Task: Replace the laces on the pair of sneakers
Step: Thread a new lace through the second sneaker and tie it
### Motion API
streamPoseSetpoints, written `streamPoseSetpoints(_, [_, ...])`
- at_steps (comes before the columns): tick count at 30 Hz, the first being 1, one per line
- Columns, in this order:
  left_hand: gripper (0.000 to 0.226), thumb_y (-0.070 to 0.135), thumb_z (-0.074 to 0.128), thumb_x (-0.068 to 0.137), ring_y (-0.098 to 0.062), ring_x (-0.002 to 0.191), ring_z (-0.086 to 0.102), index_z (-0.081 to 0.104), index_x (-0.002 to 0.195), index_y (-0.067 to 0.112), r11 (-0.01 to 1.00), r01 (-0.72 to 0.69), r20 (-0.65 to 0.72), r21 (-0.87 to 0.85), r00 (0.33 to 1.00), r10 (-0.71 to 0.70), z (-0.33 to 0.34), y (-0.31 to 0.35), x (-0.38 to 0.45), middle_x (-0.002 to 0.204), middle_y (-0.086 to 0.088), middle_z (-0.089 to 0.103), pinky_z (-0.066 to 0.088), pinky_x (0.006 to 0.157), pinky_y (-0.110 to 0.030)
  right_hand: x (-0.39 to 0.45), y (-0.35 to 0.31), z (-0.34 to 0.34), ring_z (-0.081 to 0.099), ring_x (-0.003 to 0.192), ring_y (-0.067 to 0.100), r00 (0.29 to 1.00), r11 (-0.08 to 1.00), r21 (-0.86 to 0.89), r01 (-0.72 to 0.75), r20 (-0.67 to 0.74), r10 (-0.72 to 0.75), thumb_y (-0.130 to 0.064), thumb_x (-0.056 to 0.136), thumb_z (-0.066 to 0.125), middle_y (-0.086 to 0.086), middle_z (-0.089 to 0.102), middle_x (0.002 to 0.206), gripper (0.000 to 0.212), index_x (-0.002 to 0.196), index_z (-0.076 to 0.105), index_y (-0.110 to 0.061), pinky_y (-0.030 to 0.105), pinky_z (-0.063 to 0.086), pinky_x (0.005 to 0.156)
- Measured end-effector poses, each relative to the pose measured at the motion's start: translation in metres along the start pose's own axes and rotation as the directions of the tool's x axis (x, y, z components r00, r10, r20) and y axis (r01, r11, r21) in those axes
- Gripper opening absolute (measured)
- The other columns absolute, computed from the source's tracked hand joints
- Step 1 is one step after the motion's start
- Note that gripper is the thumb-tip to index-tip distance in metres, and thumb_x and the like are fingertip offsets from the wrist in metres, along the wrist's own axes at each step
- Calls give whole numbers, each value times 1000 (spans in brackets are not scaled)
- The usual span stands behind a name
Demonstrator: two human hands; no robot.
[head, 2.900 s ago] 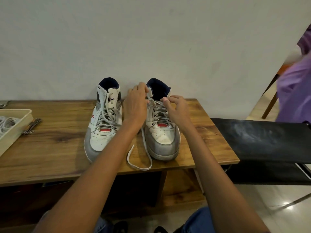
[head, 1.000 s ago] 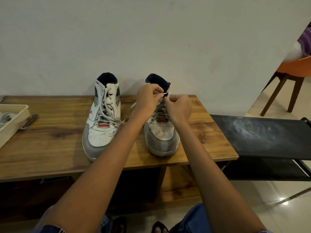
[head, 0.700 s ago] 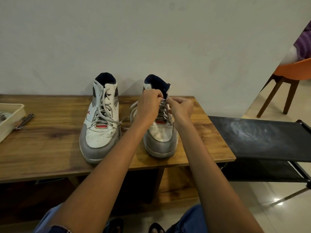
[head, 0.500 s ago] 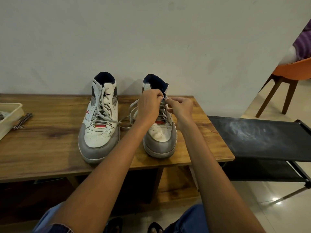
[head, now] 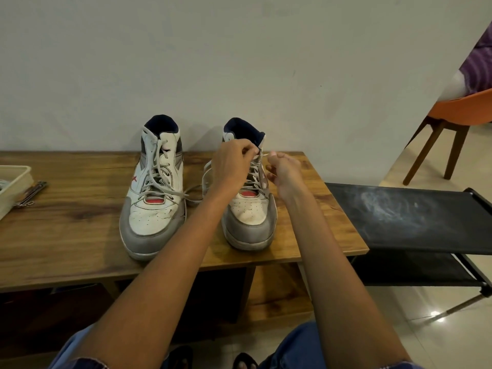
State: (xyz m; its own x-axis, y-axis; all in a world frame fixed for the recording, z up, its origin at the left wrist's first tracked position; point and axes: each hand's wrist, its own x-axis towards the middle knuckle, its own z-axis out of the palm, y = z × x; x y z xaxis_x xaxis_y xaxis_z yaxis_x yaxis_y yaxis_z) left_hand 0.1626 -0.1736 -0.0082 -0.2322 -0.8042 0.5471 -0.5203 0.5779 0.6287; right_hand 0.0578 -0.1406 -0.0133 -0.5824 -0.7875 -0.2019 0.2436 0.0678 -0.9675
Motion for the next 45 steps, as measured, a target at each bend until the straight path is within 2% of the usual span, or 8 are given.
streamPoseSetpoints(6, [20,17,51,95,-9,77,60,68,98,8,981,135,-293,-140,941,-171,-34,-11,18,90,-3,70,41,64,-12,-6,-61,-46,50,47,12,937,577,746,334,-197,-288,-8,102,34,8,52,69,22,83,44,-8,27,50,51])
streamPoseSetpoints(10, [23,5,45,95,-17,96,62,66,104,8,961,260,-166,-90,948,-272,-34,-26,20,103,-5,69,43,76,-22,-17,-68,-48,44,53,6,863,864,-42,501,-43,-503,-18,96,50,0,55,75,5,95,54,-15,21,37,50])
streamPoseSetpoints(15, [35,-7,48,88,-24,105,61,60,119,6,945,325,96,43,940,-328,-32,-34,15,111,-10,67,48,93,-38,-11,-13,-19,47,60,13,885,325,-834,446,358,-297,-35,94,54,2,53,64,35,70,58,-11,26,39,54])
streamPoseSetpoints(19, [40,-12,47,85,-23,105,61,61,117,6,942,333,157,45,929,-336,-35,-34,16,112,-11,67,48,94,-36,-14,-30,-19,43,61,6,876,826,-356,437,-41,-480,-25,98,48,-6,49,64,30,68,54,-22,20,38,58])
streamPoseSetpoints(22, [34,-7,49,87,-23,106,61,64,115,8,945,319,162,68,931,-326,-36,-34,17,113,-10,67,47,94,-34,-11,-48,-35,49,71,7,652,826,-144,546,-546,-526,-25,99,46,-6,55,75,26,75,53,-19,17,40,63])
streamPoseSetpoints(27, [23,8,52,93,-22,106,59,67,110,11,950,307,165,57,936,-312,-36,-32,18,113,-8,66,39,83,-26,-1,-25,-38,54,105,22,778,629,-718,299,-198,-596,-32,95,53,11,51,123,46,134,40,-13,28,40,81])
streamPoseSetpoints(34, [20,20,61,90,-11,82,52,69,102,6,968,251,166,19,954,-250,-34,-28,12,100,-9,68,37,73,-24,3,-6,-5,59,94,26,831,206,-861,464,344,-437,-24,95,52,13,61,109,23,109,63,-11,33,45,75])
streamPoseSetpoints(45, [18,22,58,91,-23,82,61,73,98,14,916,333,114,225,924,-365,-39,-37,11,99,-7,70,44,68,-30,6,-4,-22,54,76,13,829,563,-719,407,33,-558,-14,92,55,6,70,87,19,90,74,-9,30,44,67])
